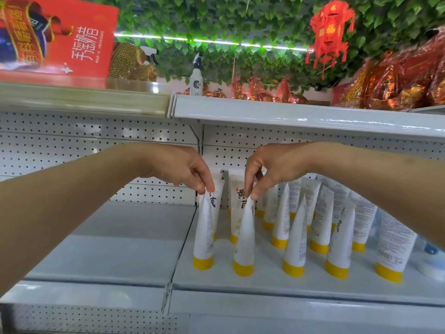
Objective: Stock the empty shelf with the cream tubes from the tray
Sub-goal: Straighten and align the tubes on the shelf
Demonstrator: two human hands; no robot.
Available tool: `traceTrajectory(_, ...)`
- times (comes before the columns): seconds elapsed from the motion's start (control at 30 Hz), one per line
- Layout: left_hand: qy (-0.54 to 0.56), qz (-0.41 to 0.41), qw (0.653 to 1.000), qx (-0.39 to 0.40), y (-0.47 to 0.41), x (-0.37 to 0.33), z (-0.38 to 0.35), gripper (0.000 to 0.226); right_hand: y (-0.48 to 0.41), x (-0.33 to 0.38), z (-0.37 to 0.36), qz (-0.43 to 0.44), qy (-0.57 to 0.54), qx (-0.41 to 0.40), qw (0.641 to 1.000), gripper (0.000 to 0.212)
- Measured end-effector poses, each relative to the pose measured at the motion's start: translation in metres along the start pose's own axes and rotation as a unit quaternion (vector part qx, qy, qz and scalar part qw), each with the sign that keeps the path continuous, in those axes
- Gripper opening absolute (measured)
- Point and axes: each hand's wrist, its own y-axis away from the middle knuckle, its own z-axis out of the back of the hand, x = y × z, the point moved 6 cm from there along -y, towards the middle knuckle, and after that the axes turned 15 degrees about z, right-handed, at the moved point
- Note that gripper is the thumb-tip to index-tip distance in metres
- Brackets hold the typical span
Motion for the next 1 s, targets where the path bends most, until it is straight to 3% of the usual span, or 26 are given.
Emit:
traceTrajectory(0.23,-0.061,-0.006,0.991,-0.12,-0.008,-0.005,0.002,0.01,0.001,-0.009,-0.004,-0.016,-0.012,-0.05,0.999,0.006)
traceTrajectory(0.73,0.029,0.01,0.992,-0.123,-0.014,0.006,-0.006,0.01,0.002,-0.01,-0.013,-0.029,-0.073,-0.088,0.993,0.01)
traceTrajectory(1.0,0.056,-0.005,0.995,-0.077,-0.015,0.007,-0.009,0.011,0.001,-0.012,-0.016,-0.019,-0.105,-0.079,0.991,0.01)
